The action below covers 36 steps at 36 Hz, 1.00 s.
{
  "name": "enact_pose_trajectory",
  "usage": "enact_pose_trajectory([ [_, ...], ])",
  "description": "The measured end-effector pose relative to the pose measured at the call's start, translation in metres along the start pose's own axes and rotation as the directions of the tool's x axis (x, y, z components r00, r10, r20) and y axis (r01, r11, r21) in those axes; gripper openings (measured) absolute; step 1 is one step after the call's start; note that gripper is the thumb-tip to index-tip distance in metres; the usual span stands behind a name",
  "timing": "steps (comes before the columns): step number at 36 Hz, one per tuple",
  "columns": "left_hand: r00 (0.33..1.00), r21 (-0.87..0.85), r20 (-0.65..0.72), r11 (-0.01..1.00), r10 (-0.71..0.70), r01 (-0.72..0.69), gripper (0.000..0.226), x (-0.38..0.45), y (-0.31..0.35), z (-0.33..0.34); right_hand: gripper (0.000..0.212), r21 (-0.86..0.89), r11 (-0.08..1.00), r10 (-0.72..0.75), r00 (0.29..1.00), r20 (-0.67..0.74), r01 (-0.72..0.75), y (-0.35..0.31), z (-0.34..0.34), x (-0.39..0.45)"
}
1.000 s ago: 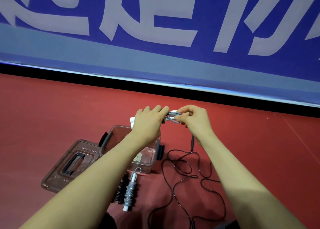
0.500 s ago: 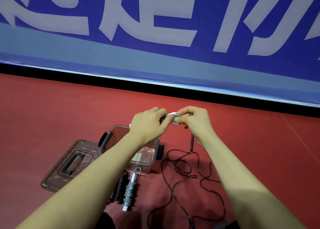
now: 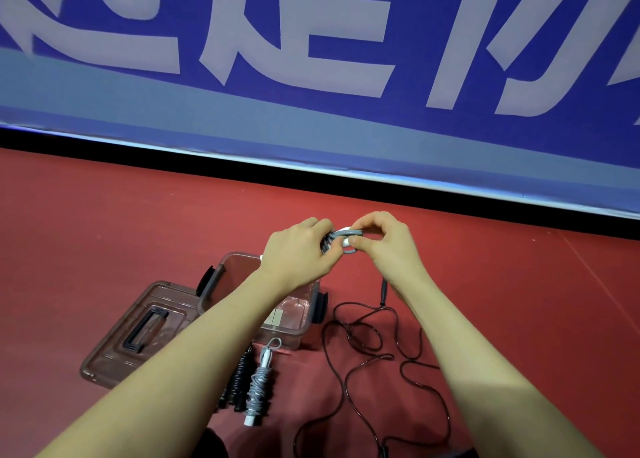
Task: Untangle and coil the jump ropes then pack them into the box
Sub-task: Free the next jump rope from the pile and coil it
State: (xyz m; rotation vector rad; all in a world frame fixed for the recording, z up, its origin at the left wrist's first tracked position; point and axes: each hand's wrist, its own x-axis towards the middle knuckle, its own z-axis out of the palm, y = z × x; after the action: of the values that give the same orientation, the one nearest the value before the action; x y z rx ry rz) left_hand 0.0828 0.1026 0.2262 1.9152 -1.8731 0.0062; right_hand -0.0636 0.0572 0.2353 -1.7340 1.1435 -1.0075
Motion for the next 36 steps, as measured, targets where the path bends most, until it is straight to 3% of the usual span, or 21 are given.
enact_pose_trajectory([
  [7, 0.999, -0.022, 0.03, 1.0, 0.021, -0.02, 0.03, 0.0, 0.003, 0.001, 0.022, -0.086, 0.989, -0.12, 0.992, -0.03, 0.117, 0.002, 0.003, -0.001],
  [12, 0.998, -0.051, 0.031, 0.997, 0.058, -0.056, 0.028, -0.001, 0.004, 0.0, 0.021, -0.081, 0.989, -0.126, 0.99, -0.066, 0.121, 0.003, 0.005, 0.0],
  [18, 1.0, -0.058, 0.004, 0.998, -0.024, 0.025, 0.026, 0.0, 0.007, 0.0, 0.026, -0.11, 0.985, -0.147, 0.984, -0.101, 0.136, 0.003, 0.007, 0.0],
  [23, 0.998, -0.079, -0.005, 0.995, -0.059, 0.059, 0.029, 0.001, 0.01, 0.0, 0.023, 0.042, 0.995, -0.087, 0.992, -0.093, 0.092, -0.002, 0.003, -0.002],
  [27, 0.996, -0.14, 0.017, 0.986, -0.087, 0.088, 0.028, 0.004, 0.004, -0.005, 0.024, 0.218, 0.974, -0.065, 0.997, 0.038, 0.056, -0.006, -0.003, -0.004],
  [31, 0.992, -0.263, 0.082, 0.957, -0.101, 0.119, 0.026, 0.003, -0.001, -0.009, 0.031, 0.254, 0.966, -0.09, 0.986, 0.141, 0.052, -0.005, -0.009, -0.005],
  [36, 0.99, -0.31, 0.104, 0.943, -0.097, 0.125, 0.025, 0.002, 0.002, -0.011, 0.026, 0.23, 0.971, -0.089, 0.992, 0.093, 0.066, -0.001, -0.008, -0.002],
])
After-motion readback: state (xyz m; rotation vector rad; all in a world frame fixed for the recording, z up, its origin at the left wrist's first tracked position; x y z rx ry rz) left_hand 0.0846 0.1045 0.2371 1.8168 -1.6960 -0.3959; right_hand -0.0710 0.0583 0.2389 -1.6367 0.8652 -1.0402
